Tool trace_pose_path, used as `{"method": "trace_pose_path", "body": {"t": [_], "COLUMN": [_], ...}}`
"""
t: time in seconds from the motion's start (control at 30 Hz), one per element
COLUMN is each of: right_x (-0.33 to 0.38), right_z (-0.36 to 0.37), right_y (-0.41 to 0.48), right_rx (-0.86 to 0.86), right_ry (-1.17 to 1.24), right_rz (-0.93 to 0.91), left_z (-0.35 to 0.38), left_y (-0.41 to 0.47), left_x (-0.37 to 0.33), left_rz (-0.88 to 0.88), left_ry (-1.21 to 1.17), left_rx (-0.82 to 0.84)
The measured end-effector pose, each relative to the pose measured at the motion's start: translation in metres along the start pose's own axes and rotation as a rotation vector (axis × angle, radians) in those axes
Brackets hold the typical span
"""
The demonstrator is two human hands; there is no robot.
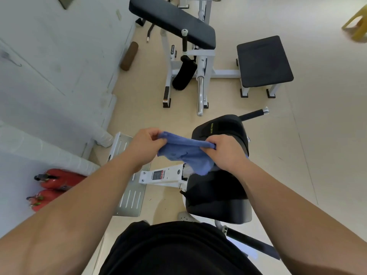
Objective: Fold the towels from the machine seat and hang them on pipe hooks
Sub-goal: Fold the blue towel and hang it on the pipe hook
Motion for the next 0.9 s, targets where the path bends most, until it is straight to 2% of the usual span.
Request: {"method": "trace_pose_path", "body": {"t": [0.1,0.2,0.23,0.33,0.43,0.57,0.67,0.9], "right_x": [0.029,0.058,0.065,0.081,0.091,0.105,0.133,0.252], "right_z": [-0.008,-0.01,-0.01,-0.011,-0.001,0.033,0.058,0.124], "right_y": [-0.003,-0.007,-0.007,-0.003,0.003,0.015,0.023,0.02], "right_rx": [0.004,0.008,-0.013,-0.048,-0.001,0.143,0.153,0.137], "right_ry": [-0.026,0.013,0.038,0.095,0.089,-0.095,-0.204,-0.193], "right_rz": [-0.171,-0.297,-0.321,-0.304,-0.238,-0.184,-0.147,-0.271], "left_z": [-0.003,0.009,0.011,0.001,-0.031,-0.086,-0.134,-0.223], "left_y": [-0.007,-0.014,-0.015,-0.024,-0.038,-0.066,-0.096,-0.18], "left_x": [0.004,-0.003,-0.005,-0.005,0.008,0.043,0.076,0.156], "left_rz": [-0.067,-0.018,0.022,0.122,0.097,0.01,-0.028,-0.224], "left_ry": [0.058,0.013,0.029,0.021,-0.022,-0.041,-0.067,0.193], "left_rx": [0.146,0.315,0.322,0.151,-0.05,-0.25,-0.393,-0.44]}}
Point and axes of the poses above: each hand's wrist, its own y-axis towards the middle knuckle, its own z-axis out of the palm, x = y × z, the point moved 3 cm from there along y, towards the middle knuckle, and after that the axes turned 9 degrees about x, right-handed, at the moved point
